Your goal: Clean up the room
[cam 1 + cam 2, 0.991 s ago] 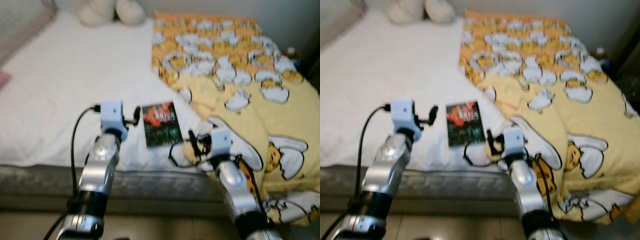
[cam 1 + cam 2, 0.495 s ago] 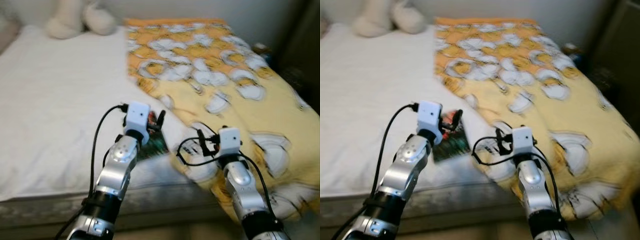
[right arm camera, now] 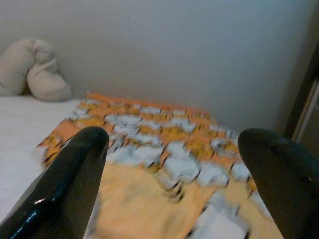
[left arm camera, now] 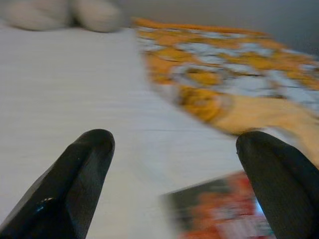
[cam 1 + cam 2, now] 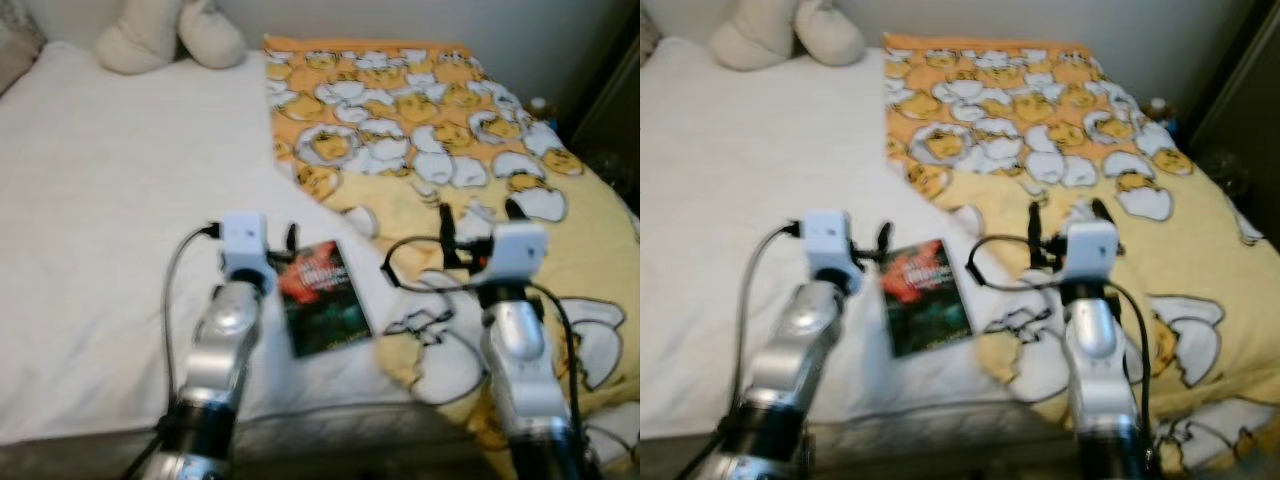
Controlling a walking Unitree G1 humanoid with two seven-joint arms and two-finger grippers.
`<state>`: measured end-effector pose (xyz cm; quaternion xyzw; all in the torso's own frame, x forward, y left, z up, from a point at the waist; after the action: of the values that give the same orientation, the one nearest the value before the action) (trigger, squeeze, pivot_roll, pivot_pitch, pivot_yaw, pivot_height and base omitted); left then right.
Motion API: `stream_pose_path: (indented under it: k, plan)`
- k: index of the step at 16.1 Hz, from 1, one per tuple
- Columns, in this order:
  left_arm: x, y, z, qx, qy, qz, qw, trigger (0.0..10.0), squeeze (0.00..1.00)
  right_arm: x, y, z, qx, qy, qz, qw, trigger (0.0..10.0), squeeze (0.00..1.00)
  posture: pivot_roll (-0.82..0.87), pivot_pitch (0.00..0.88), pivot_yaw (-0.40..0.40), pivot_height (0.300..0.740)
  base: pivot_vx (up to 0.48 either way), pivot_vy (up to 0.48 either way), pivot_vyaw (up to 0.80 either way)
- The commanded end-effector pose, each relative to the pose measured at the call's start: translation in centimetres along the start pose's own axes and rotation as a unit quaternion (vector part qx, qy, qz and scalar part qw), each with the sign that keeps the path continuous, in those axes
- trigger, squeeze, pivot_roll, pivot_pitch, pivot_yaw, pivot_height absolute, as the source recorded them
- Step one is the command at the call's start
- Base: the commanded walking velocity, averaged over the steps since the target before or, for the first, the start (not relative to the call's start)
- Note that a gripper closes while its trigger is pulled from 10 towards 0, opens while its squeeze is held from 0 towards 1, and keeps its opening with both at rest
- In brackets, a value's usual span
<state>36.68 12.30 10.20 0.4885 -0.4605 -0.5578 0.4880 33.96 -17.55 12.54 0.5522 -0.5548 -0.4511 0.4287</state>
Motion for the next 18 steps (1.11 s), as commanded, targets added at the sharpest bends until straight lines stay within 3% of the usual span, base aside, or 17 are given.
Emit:
stream_pose_path:
  k: [1,4,8,10,14,18]
  plan:
    - [-0.3,-0.2,0.2,-0.008,0.010,0.003,1.000,10.0,0.00,1.3,-1.0,0.6,-0.022,-0.028,0.002,0.999,10.0,0.00,-0.02,0.000,0.000,0.727,0.000,0.000,0.00]
    - [0.6,-0.9,-0.1,-0.028,-0.006,0.000,1.000,10.0,0.00,1.3,-2.2,0.9,-0.043,-0.031,0.005,0.999,10.0,0.00,-0.02,0.000,0.005,0.727,0.000,0.000,0.00]
    - [1.0,0.2,-0.4,-0.011,-0.018,-0.024,0.999,10.0,0.00,0.5,-2.4,0.4,-0.053,-0.014,0.011,0.998,10.0,0.00,-0.03,0.000,0.011,0.727,0.000,0.000,0.00]
    - [1.1,-0.4,-0.3,-0.025,-0.021,0.006,0.999,10.0,0.00,0.4,-2.7,0.3,-0.058,-0.008,0.013,0.998,10.0,0.00,-0.03,0.000,0.009,0.727,0.000,0.000,0.00]
    - [0.6,-4.4,-0.8,-0.102,-0.032,0.078,0.991,10.0,0.00,0.5,-1.9,0.6,-0.053,0.006,0.019,0.998,10.0,0.00,-0.06,0.000,-0.005,0.727,0.000,0.000,0.00]
    - [2.3,-6.4,-1.1,-0.140,-0.092,0.201,0.965,10.0,0.00,1.2,-1.2,1.3,-0.057,0.016,0.025,0.998,10.0,0.00,-0.11,0.027,-0.012,0.727,0.000,0.000,0.00]
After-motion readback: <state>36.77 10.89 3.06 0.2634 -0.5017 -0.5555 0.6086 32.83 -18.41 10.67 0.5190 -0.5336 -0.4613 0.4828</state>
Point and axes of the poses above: a point about 5 cm out from each wrist's last joint towards the gripper, its own z axis pointing back from the gripper into the wrist, its own y axis along the axis of the wrist's last joint, x = y × z, the point moved 6 cm from there along -z, pointing out of the wrist towards the gripper, and after that the axes turned 8 degrees about -z, right-handed, at the moved point
